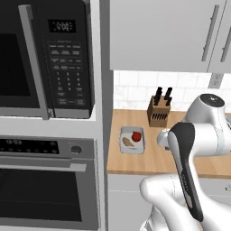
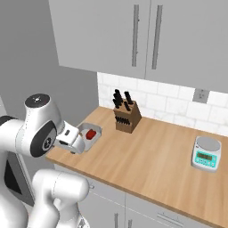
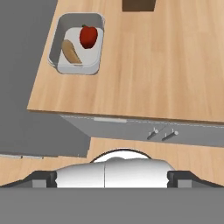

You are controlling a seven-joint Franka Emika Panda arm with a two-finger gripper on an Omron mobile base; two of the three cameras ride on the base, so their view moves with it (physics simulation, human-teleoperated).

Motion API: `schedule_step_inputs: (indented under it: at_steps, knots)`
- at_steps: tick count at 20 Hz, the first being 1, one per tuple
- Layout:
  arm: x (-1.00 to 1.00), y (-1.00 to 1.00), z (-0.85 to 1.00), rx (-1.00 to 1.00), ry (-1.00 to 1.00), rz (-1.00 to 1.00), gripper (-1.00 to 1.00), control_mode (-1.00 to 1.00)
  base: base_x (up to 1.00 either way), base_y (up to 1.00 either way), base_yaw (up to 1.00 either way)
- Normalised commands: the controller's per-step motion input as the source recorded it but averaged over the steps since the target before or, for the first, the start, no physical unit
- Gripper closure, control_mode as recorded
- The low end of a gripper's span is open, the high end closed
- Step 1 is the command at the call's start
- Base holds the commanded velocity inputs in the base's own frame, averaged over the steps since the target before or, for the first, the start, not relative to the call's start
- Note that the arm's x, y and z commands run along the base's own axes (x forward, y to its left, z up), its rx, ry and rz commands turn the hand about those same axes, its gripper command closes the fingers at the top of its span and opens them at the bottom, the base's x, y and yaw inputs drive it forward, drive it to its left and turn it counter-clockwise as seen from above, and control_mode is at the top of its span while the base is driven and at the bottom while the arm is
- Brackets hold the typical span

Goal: Take the meat container that has the shrimp and place it on the second highest rack of the freezer. Then take the vegetable container that has the bell pepper and sweet potato and place it on the highest rack of the freezer.

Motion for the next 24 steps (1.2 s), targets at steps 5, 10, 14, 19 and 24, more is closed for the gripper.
schedule_step_inputs:
  at_steps: [5, 10, 14, 19, 24]
  knots:
    - [0.0, 0.0, 0.0, 0.0, 0.0, 0.0, -1.0, 1.0, 0.0, 0.0, 0.0]
    - [0.61, 0.01, -0.01, 0.0, 0.01, 0.0, -1.0, -1.0, 0.0, 0.0, 0.0]
    - [1.0, 0.03, -0.09, 0.0, 0.06, 0.0, -1.0, -1.0, 0.0, 0.0, 0.0]
    - [0.92, 0.02, -0.02, -0.02, 0.19, 0.0, -1.0, -1.0, 0.0, 0.0, 0.0]
    - [0.54, 0.02, -0.32, -0.03, 0.15, 0.0, -1.0, -1.0, 0.0, 0.0, 0.0]
